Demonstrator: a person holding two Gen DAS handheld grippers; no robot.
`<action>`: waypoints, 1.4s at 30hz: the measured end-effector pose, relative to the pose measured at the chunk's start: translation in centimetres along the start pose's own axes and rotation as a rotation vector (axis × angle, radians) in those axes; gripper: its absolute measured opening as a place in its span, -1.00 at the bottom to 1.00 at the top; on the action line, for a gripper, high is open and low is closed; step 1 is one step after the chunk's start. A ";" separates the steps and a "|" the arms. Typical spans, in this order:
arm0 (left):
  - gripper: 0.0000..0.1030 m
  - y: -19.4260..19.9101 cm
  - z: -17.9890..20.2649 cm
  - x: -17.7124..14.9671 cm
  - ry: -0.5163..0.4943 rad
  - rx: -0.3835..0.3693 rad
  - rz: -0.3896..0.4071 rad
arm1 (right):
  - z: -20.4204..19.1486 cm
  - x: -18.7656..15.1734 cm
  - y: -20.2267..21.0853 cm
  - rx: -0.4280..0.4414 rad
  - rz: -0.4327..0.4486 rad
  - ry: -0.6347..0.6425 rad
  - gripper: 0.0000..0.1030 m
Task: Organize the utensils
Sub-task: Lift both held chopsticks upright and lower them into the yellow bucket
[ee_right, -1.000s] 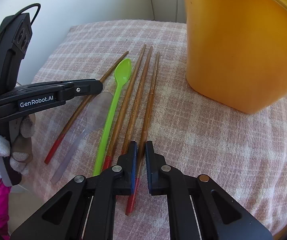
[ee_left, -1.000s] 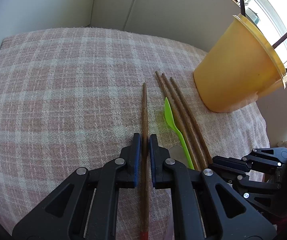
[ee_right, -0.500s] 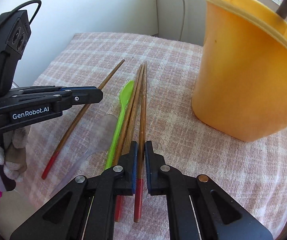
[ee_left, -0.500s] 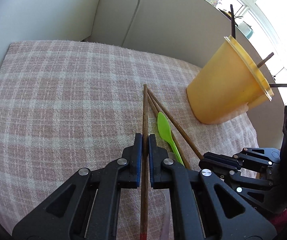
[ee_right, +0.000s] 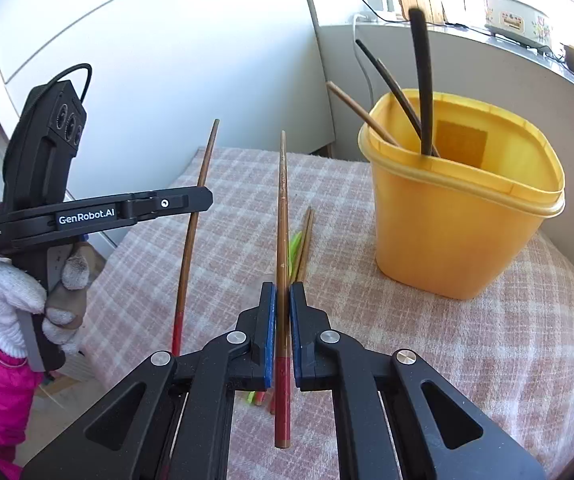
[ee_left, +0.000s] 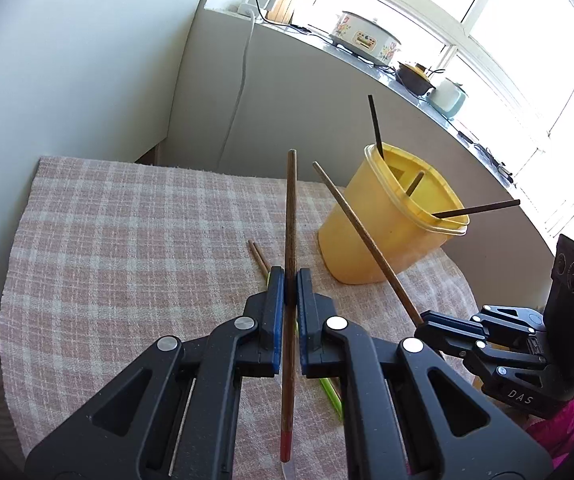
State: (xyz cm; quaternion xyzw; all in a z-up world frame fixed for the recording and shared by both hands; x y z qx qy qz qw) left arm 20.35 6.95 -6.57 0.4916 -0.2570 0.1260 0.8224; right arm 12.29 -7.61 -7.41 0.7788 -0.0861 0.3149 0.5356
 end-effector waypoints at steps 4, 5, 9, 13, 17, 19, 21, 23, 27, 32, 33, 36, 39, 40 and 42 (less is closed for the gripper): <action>-0.93 2.0 1.7 0.6 -0.023 -0.022 0.044 | -0.5 0.6 2.8 0.011 0.089 0.013 -0.89; -0.93 2.4 2.1 0.9 -0.031 -0.024 0.054 | -0.6 0.7 3.4 0.009 0.106 0.016 -0.89; -0.93 3.4 4.3 2.2 -0.064 -0.029 0.093 | -0.7 1.3 5.7 0.011 0.167 0.023 -0.89; -0.93 3.9 6.3 3.5 -0.085 -0.047 0.127 | -0.4 1.9 8.1 0.024 0.223 0.021 -0.89; -0.93 4.8 7.7 4.5 -0.106 -0.063 0.155 | -0.1 2.7 9.5 0.026 0.274 0.020 -0.89; -0.93 5.2 8.3 5.2 -0.114 -0.072 0.168 | 0.3 3.1 10.3 0.023 0.300 0.019 -0.89; -0.93 5.4 9.1 5.9 -0.124 -0.080 0.178 | 0.9 3.7 11.0 0.015 0.320 0.015 -0.89; -0.93 5.5 9.8 6.6 -0.134 -0.084 0.186 | 1.7 4.3 11.4 0.006 0.340 0.013 -0.89; -0.93 5.5 11.0 7.9 -0.149 -0.094 0.198 | 3.7 5.7 11.6 -0.022 0.367 0.002 -0.89; -0.93 5.8 12.8 9.2 -0.173 -0.101 0.211 | 6.3 7.1 11.3 -0.037 0.392 -0.034 -0.89; -0.93 5.9 13.0 9.4 -0.177 -0.098 0.216 | 6.7 7.4 11.2 -0.036 0.394 -0.041 -0.89; -0.93 6.0 13.6 10.0 -0.186 -0.093 0.226 | 7.7 8.0 11.1 -0.042 0.408 -0.054 -0.89; -0.93 6.3 14.1 10.6 -0.190 -0.091 0.240 | 8.4 8.5 10.7 -0.051 0.421 -0.057 -0.89; -0.93 6.4 14.3 10.8 -0.192 -0.087 0.246 | 8.6 8.6 10.6 -0.049 0.424 -0.062 -0.89; -0.93 6.5 14.5 11.3 -0.196 -0.080 0.257 | 9.1 8.9 10.3 -0.050 0.432 -0.069 -0.89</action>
Point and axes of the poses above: each gripper's, at about its wrist camera, not at the fingertips, and y roughly against the way its jaws point, z to its right, x to its top, the point moved 6 cm from there along -y, roughly the way its jaws point, and after that the axes turned 8 degrees about -z, right-handed, at the moved point
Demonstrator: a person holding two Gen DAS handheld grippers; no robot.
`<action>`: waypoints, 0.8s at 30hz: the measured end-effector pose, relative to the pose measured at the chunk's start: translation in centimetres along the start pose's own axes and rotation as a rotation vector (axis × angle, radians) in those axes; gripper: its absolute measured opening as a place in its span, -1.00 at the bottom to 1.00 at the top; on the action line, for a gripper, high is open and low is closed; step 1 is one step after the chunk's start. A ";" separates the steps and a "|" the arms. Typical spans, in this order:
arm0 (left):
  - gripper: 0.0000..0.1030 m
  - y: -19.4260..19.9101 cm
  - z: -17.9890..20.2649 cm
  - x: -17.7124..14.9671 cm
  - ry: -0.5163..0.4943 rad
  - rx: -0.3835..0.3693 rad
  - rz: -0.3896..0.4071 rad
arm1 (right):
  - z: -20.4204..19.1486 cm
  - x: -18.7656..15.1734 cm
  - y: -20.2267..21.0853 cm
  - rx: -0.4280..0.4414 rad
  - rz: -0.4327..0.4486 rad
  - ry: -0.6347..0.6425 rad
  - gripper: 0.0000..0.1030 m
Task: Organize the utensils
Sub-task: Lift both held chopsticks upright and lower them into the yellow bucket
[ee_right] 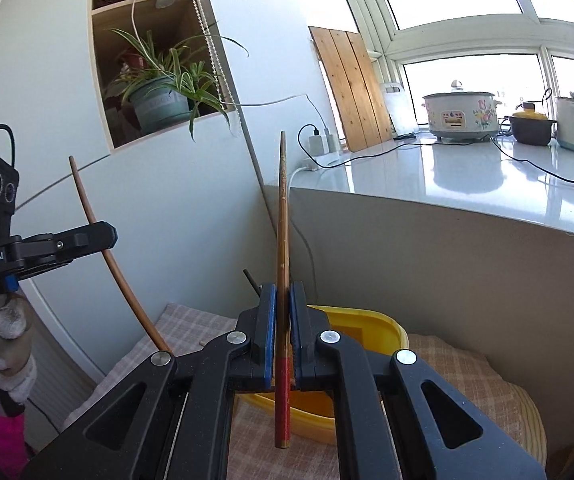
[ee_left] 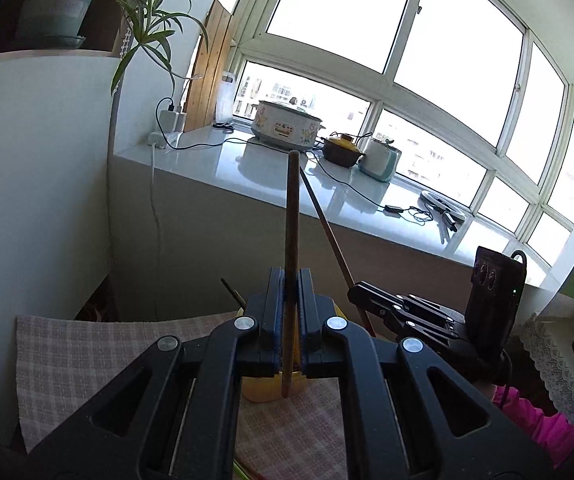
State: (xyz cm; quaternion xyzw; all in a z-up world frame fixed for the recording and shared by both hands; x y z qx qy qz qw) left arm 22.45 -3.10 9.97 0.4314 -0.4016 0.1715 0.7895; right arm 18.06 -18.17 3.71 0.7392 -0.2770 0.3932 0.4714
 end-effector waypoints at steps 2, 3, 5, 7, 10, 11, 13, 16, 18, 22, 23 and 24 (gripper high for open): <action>-0.93 -0.2 0.1 0.4 -0.004 0.005 0.006 | 0.5 0.1 -0.3 -0.003 0.009 -0.006 -0.89; -0.93 -0.2 0.1 0.5 -0.005 0.007 0.010 | 0.8 0.2 -0.5 -0.005 0.013 -0.012 -0.89; -0.93 -0.7 0.0 0.8 0.003 0.002 0.008 | 1.4 0.3 -1.0 -0.007 0.015 -0.027 -0.89; -0.93 -1.2 -0.1 0.9 0.004 0.006 0.003 | 1.9 0.2 -1.6 -0.012 0.014 -0.036 -0.89; -0.93 -1.9 -0.5 0.9 0.007 0.014 -0.006 | 2.5 0.0 -2.3 -0.025 0.015 -0.044 -0.89; -0.93 -2.1 -0.6 0.8 0.011 0.016 -0.009 | 2.6 -0.1 -2.5 -0.030 0.016 -0.046 -0.89; -0.93 -2.4 -0.9 0.9 0.018 0.017 -0.012 | 2.9 -0.3 -3.0 -0.043 0.014 -0.048 -0.89; -0.93 -2.6 -1.0 1.0 0.024 0.017 -0.012 | 3.3 -0.6 -3.4 -0.064 0.018 -0.039 -0.89; -0.93 -2.6 -1.0 1.2 0.023 0.014 -0.009 | 3.4 -0.8 -3.7 -0.074 0.017 -0.035 -0.89; -0.93 -2.5 -0.6 1.6 0.018 0.004 0.001 | 3.5 -1.2 -4.5 -0.084 0.007 -0.030 -0.89; -0.93 -2.5 -0.6 1.8 0.015 0.004 0.003 | 3.6 -1.3 -4.6 -0.085 0.004 -0.029 -0.89; -0.93 -2.5 -0.5 1.8 0.012 0.007 0.003 | 3.5 -1.4 -4.7 -0.085 0.002 -0.028 -0.89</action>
Point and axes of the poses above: each gripper's, at about its wrist camera, not at the fingertips, and y roughly against the way its jaws point, z to its right, x to its top, the point moved 6 cm from there along -y, roughly the way its jaws point, and after that the axes turned 8 degrees about -z, right-handed, at the moved point
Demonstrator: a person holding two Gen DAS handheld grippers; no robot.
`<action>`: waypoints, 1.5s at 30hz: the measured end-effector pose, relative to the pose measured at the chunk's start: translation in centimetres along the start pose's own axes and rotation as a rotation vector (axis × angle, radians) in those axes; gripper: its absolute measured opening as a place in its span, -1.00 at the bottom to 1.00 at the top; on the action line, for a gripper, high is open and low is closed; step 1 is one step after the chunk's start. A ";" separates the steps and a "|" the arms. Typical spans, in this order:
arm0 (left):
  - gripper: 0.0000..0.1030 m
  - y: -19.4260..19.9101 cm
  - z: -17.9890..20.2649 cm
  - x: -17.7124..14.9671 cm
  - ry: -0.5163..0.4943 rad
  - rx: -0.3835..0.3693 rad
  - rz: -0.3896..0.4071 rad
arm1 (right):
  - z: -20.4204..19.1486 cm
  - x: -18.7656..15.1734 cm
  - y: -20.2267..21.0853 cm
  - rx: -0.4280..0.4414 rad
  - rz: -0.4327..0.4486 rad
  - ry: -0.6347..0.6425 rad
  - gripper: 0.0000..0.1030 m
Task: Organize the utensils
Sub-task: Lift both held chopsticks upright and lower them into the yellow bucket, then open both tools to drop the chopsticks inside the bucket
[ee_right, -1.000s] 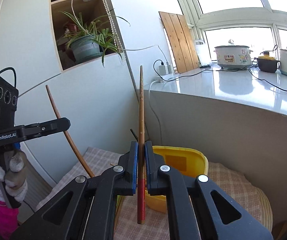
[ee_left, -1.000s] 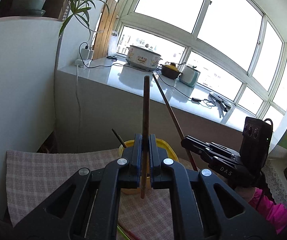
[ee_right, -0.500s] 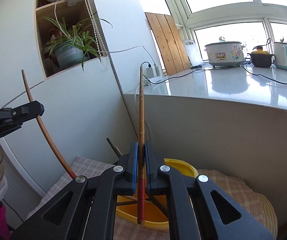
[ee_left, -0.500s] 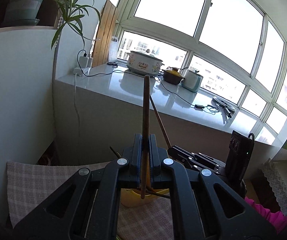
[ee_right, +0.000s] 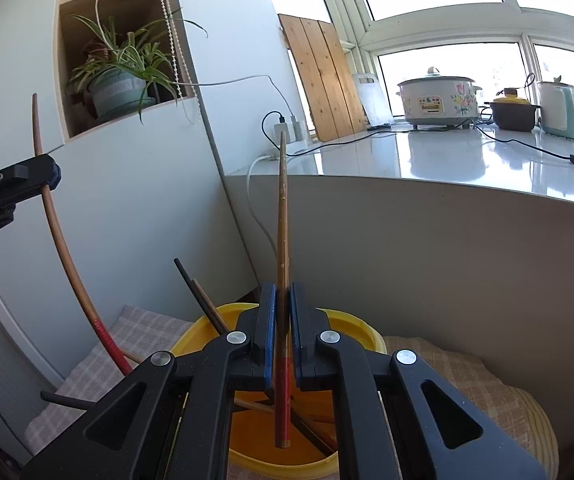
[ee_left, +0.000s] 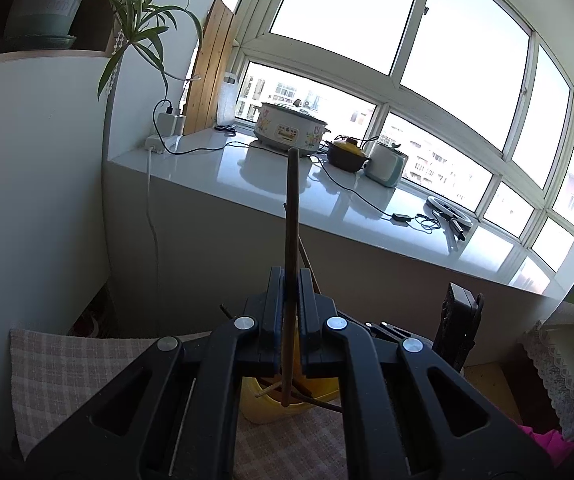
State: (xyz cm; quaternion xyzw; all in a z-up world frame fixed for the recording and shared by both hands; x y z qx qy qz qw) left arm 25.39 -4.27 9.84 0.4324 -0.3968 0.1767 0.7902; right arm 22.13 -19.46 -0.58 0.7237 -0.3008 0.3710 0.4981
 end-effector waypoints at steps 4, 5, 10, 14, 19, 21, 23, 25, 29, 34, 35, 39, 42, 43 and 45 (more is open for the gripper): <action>-0.93 -0.9 0.1 0.0 -0.001 -0.001 -0.010 | 0.0 -0.3 -0.1 0.007 -0.005 0.000 -0.89; -0.93 -1.1 0.2 -0.1 -0.001 -0.001 -0.014 | -0.1 -0.4 -0.1 0.007 -0.005 0.003 -0.89; -0.93 -2.0 0.5 -0.5 -0.003 -0.007 -0.032 | -0.2 -0.6 -0.1 0.017 -0.002 0.008 -0.89; -0.93 -2.2 0.7 -0.7 -0.006 -0.007 -0.040 | 0.0 -1.0 -0.3 0.023 -0.014 0.005 -0.89; -0.93 -3.0 0.7 -1.4 -0.003 -0.006 -0.064 | 0.1 -1.5 0.0 0.029 -0.024 -0.002 -0.89; -0.93 -3.3 0.6 -1.9 0.002 -0.010 -0.076 | 0.2 -1.6 0.3 0.028 -0.022 -0.004 -0.89; -0.93 -3.7 0.5 -2.2 0.008 -0.013 -0.087 | 0.3 -1.5 0.7 0.030 -0.020 -0.007 -0.89; -0.93 -4.0 0.5 -2.5 0.012 -0.016 -0.099 | 0.3 -1.4 1.1 0.033 -0.021 -0.006 -0.89; -0.93 -4.9 0.5 -3.2 0.018 -0.018 -0.127 | 0.2 -1.5 1.1 0.027 -0.036 -0.006 -0.89; -0.92 -5.6 0.9 -4.3 0.016 -0.017 -0.165 | 0.5 -1.9 1.4 0.022 -0.053 -0.029 -0.89; -0.90 -5.7 0.9 -4.5 0.018 -0.019 -0.169 | 0.6 -2.0 1.5 0.018 -0.055 -0.032 -0.89; -0.71 -5.5 0.9 -5.0 0.030 -0.025 -0.167 | 0.6 -2.2 2.2 0.025 -0.057 -0.053 -0.66; -0.71 -5.1 0.9 -5.3 0.031 -0.024 -0.164 | 0.2 -2.4 2.9 0.029 -0.055 -0.047 -0.60; -0.70 -4.9 0.9 -5.5 0.031 -0.024 -0.162 | 0.1 -2.5 3.2 0.033 -0.056 -0.045 -0.60; -0.70 -4.5 0.8 -5.8 0.031 -0.022 -0.156 | -0.4 -2.6 3.7 0.037 -0.060 -0.040 -0.60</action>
Point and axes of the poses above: each gripper's, at about its wrist camera, not at the fingertips, and y roughly against the way its jaws point, z to its right, x to its top, the point moved 6 cm from there along -y, roughly the way its jaws point, and after that the axes turned 8 degrees about -z, right-handed, at the moved point
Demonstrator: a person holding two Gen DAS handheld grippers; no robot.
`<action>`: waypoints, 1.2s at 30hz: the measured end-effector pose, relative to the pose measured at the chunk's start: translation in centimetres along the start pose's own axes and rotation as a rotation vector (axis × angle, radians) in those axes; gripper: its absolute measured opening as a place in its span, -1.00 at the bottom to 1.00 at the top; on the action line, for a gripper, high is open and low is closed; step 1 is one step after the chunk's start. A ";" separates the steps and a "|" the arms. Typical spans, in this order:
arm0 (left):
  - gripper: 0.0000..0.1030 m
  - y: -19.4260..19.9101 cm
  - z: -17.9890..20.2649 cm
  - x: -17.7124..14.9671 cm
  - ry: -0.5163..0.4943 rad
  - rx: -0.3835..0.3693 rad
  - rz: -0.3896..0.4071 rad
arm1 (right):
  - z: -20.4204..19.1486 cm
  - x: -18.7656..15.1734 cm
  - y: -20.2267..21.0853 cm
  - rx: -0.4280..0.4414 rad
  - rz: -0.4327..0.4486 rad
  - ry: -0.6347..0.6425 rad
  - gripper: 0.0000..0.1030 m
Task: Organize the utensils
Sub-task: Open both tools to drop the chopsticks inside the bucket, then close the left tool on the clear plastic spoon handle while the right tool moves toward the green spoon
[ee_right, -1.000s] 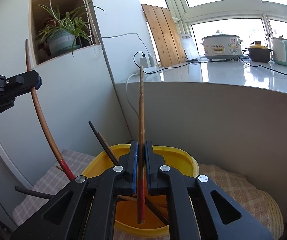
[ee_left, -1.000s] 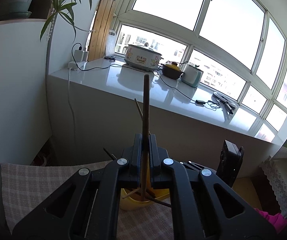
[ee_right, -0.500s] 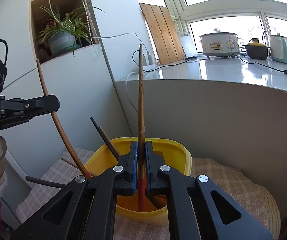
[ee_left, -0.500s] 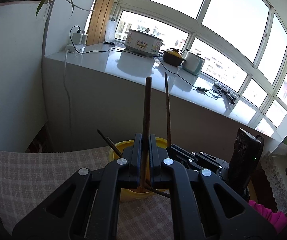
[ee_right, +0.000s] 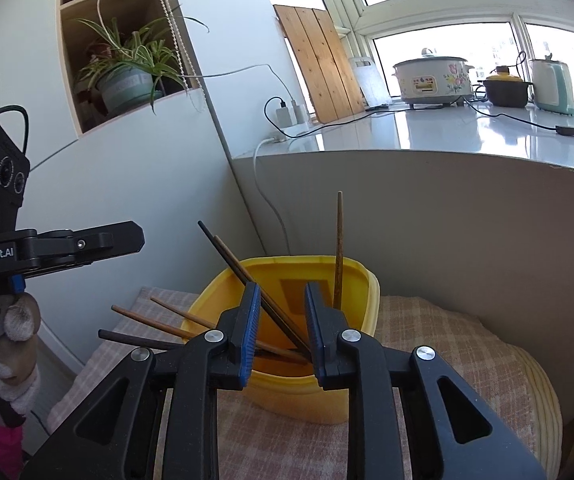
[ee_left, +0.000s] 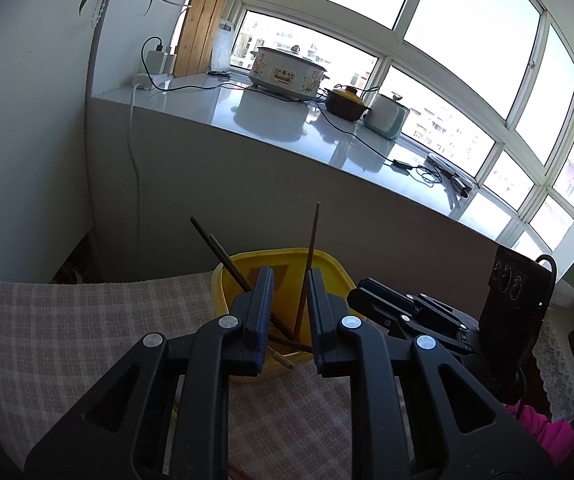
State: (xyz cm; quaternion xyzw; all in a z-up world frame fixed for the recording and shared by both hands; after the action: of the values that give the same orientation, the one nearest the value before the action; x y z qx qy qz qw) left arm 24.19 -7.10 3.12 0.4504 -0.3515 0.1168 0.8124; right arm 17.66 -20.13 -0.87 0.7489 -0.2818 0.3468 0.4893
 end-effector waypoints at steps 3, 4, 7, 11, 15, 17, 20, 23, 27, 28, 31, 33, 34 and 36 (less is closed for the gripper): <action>-0.71 0.7 -0.5 -0.6 0.008 0.006 0.007 | -0.8 -0.4 0.7 0.001 -0.008 0.016 -0.60; -0.71 0.9 -0.7 -0.8 0.010 0.011 0.010 | -1.0 -0.6 0.8 0.001 -0.013 0.020 -0.60; -0.70 1.8 -1.7 -1.8 0.021 0.036 0.019 | -1.7 -1.5 1.1 0.005 -0.042 0.024 -0.60; -0.70 2.4 -3.9 -3.6 0.040 0.085 0.002 | -2.3 -2.7 1.6 0.013 -0.072 0.018 -0.60; -0.70 1.9 -6.3 -6.3 0.067 0.127 -0.054 | -3.0 -3.6 2.0 0.029 -0.097 0.013 -0.60; -0.60 1.3 -7.5 -7.9 0.085 0.142 -0.090 | -3.4 -4.2 2.0 0.030 -0.113 0.017 -0.60; -0.57 0.2 -8.8 -10.5 0.107 0.157 -0.149 | -4.1 -5.5 1.9 0.044 -0.144 0.028 -0.60; -0.57 -1.1 -9.3 -13.5 0.098 0.168 -0.223 | -5.1 -7.2 1.5 0.061 -0.196 0.049 -0.60; -0.57 -2.2 -9.2 -17.5 0.088 0.182 -0.309 | -6.7 -9.7 0.5 0.078 -0.270 0.105 -0.60; -0.57 -2.4 -9.2 -18.3 0.084 0.187 -0.327 | -7.2 -10.3 0.2 0.085 -0.292 0.123 -0.60; -0.57 -3.2 -9.2 -20.2 0.068 0.203 -0.376 | -8.5 -11.7 -0.8 0.084 -0.335 0.181 -0.60; -0.57 -3.7 -9.0 -20.8 0.067 0.203 -0.397 | -9.1 -12.1 -1.3 0.079 -0.345 0.206 -0.60; -0.57 -3.9 -8.9 -21.1 0.062 0.202 -0.406 | -9.3 -12.1 -1.6 0.081 -0.349 0.209 -0.60; -0.57 -4.5 -8.7 -21.4 0.042 0.213 -0.422 | -9.5 -12.2 -2.1 0.090 -0.362 0.202 -0.60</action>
State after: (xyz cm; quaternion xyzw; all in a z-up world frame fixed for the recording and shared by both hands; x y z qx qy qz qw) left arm 14.97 0.12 -17.29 0.5945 -0.2185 -0.0099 0.7738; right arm 9.58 -9.54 -9.03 0.7699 -0.0765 0.3386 0.5356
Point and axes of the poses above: each gripper's, at about its wrist camera, not at the fingertips, and y roughly against the way its jaws point, z to its right, x to its top, the point moved 6 cm from there along -y, roughly the way its jaws point, and after that the axes turned 8 degrees about -z, right-handed, at the moved point
